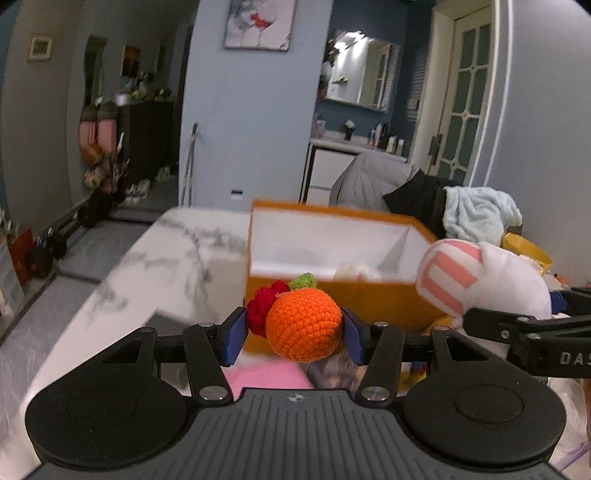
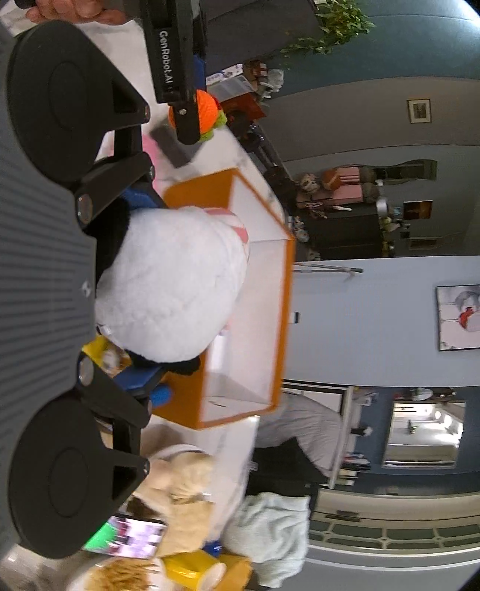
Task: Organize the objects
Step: 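Carry the orange fruit and white plush with both tools over the box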
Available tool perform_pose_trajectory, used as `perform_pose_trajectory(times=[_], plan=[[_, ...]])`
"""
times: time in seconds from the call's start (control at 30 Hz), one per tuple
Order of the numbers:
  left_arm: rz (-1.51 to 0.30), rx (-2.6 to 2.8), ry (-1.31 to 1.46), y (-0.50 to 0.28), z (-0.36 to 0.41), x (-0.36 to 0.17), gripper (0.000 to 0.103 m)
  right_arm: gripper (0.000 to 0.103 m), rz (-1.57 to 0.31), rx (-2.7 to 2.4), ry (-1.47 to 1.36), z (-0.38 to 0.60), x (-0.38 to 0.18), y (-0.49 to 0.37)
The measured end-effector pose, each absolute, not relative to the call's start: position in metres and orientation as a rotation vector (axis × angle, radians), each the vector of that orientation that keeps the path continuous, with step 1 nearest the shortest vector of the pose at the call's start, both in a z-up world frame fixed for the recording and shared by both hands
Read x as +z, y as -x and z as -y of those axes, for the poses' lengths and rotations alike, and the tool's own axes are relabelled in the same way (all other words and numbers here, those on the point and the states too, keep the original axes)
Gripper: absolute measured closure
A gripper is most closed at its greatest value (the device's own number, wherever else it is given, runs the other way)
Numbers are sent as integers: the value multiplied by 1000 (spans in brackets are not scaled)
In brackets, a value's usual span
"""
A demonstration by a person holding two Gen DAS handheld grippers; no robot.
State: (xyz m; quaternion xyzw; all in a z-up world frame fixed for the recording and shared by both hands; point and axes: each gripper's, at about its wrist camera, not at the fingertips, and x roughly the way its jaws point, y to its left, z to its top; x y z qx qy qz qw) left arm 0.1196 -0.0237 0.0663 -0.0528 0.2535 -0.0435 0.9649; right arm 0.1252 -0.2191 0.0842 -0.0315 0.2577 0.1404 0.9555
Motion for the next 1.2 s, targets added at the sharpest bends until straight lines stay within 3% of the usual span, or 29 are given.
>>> perform_pose_trajectory(times=[0.33, 0.67, 1.2], plan=[[-326, -133, 9, -146, 37, 155, 41, 23, -347, 277, 117, 205, 170, -149], [-273, -126, -22, -196, 55, 178, 41, 23, -274, 227, 133, 202, 209, -193], [-616, -108, 51, -281, 54, 81, 41, 23, -611, 121, 46, 217, 95, -313]])
